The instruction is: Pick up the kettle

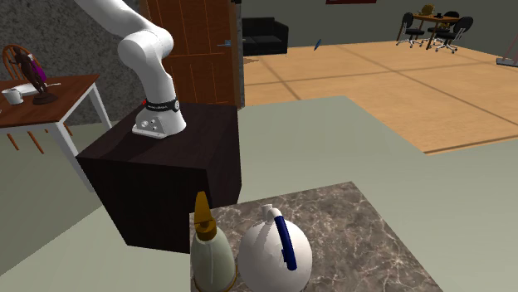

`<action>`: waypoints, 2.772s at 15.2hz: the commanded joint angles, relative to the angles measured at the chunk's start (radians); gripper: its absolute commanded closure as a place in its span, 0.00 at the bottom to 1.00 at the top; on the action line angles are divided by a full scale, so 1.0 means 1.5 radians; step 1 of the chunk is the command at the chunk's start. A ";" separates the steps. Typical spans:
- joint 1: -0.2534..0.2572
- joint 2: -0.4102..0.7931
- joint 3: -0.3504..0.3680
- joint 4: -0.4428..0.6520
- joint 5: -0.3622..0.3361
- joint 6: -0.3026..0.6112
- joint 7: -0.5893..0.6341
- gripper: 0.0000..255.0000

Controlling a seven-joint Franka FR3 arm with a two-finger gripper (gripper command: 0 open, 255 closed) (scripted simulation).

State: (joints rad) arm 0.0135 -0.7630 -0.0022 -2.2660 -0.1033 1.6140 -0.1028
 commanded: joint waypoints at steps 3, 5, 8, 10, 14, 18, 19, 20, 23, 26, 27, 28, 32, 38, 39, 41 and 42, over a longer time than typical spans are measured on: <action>-0.015 0.029 -0.009 -0.008 -0.004 0.038 0.019 0.00; -0.029 0.060 -0.018 -0.014 -0.008 0.075 0.037 0.00; -0.050 0.110 -0.032 -0.018 -0.014 0.129 0.064 0.00; -0.064 0.145 -0.042 -0.017 -0.017 0.163 0.082 0.00; -0.089 0.218 -0.063 -0.008 -0.020 0.228 0.116 0.00; -0.113 0.294 -0.085 0.009 -0.019 0.287 0.147 0.00; -0.118 0.313 -0.091 0.015 -0.018 0.301 0.155 0.00; -0.124 0.333 -0.097 0.021 -0.017 0.315 0.162 0.00; -0.139 0.392 -0.115 0.042 -0.009 0.353 0.181 0.00; -0.155 0.451 -0.133 0.066 0.003 0.387 0.198 0.00; -0.160 0.471 -0.138 0.075 0.008 0.397 0.203 0.00; -0.165 0.491 -0.144 0.085 0.013 0.407 0.208 0.00; -0.187 0.570 -0.166 0.125 0.042 0.444 0.223 0.00; -0.228 0.689 -0.189 0.196 0.097 0.485 0.240 0.00; -0.235 0.709 -0.191 0.208 0.107 0.490 0.243 0.00; -0.252 0.748 -0.196 0.235 0.127 0.500 0.248 0.00; -0.261 0.768 -0.197 0.248 0.137 0.504 0.251 0.00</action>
State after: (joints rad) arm -0.3632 0.3642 -0.2937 -1.9035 0.0865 2.3573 0.2725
